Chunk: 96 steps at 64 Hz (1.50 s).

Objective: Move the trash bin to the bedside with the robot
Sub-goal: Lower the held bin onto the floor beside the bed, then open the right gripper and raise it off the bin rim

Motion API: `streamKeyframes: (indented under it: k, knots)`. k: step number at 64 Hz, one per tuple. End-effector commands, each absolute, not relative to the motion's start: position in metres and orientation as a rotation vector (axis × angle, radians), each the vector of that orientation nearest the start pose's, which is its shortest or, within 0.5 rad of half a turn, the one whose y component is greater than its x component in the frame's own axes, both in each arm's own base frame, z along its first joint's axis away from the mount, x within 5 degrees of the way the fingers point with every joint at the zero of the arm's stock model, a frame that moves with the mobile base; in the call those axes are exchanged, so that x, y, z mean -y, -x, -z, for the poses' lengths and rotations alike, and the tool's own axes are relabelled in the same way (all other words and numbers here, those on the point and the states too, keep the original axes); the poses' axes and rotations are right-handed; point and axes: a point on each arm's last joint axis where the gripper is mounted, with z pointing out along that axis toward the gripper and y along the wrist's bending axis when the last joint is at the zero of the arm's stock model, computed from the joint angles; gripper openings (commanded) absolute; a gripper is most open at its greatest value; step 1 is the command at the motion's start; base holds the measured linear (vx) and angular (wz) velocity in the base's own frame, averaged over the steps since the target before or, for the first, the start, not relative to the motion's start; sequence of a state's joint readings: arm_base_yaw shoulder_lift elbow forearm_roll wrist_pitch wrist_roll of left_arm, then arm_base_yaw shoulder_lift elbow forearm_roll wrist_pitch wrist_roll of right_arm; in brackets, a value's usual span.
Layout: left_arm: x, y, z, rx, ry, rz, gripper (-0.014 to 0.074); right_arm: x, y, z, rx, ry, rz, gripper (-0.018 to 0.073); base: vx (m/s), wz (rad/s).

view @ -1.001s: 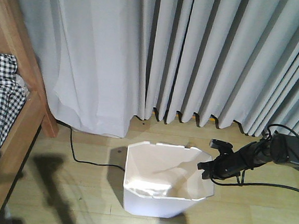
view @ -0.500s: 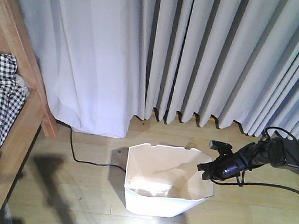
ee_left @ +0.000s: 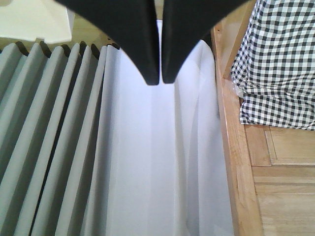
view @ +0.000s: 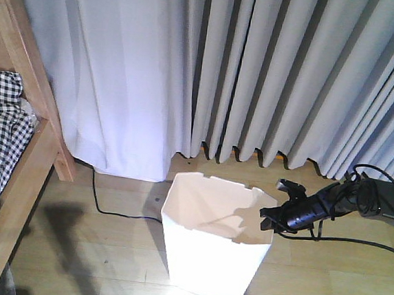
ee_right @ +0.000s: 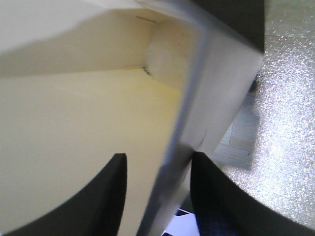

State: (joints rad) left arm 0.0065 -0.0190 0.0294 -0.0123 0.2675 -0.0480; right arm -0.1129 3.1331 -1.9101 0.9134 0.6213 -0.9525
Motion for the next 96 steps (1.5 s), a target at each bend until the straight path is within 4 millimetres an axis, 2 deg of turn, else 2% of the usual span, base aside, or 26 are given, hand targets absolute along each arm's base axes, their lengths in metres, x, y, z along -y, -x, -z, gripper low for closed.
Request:
streamKeyframes:
  k: [1,28,41,56,63,71,80,87,96]
  knots:
    - [0.000,-0.056,-0.178,-1.705,0.063,0.054,-0.0006,0.004,-0.440,0.171,-2.891,0.086,-0.780,0.0318,0.00,0.00]
    - [0.000,-0.056,-0.178,-1.705,0.063,0.054,-0.0006,0.001,-0.439,0.164,-2.906,0.152,-0.844,0.0318,0.00,0.00]
    - [0.000,-0.056,-0.178,-1.705,0.063,0.054,-0.0006,0.004,-0.446,0.148,-2.896,0.210,-0.825,0.0318,0.00,0.00]
    - [0.000,-0.056,-0.178,-1.705,0.063,0.054,-0.0006,0.030,-0.452,0.133,-2.934,0.158,-0.727,0.0318,0.00,0.00]
    - [0.000,-0.056,-0.178,-1.705,0.063,0.054,-0.0006,0.045,-0.450,0.130,-2.954,0.070,-0.733,0.0318,0.00,0.00]
    - [0.000,-0.056,-0.178,-1.705,0.063,0.054,-0.0006,0.059,-0.447,0.121,-2.974,0.059,-0.761,0.0316,0.00,0.00]
    - [0.000,-0.056,-0.178,-1.705,0.063,0.054,-0.0006,0.072,-0.444,0.104,-3.028,0.085,-0.792,0.0291,0.00,0.00]
    - [0.000,-0.056,-0.178,-1.705,0.063,0.054,-0.0006,0.083,-0.442,0.085,-3.110,0.168,-0.705,0.0255,0.00,0.00]
    - [0.000,-0.056,-0.178,-1.705,0.063,0.054,-0.0006,0.090,-0.449,0.044,-3.136,0.294,-0.637,0.0207,0.00,0.00]
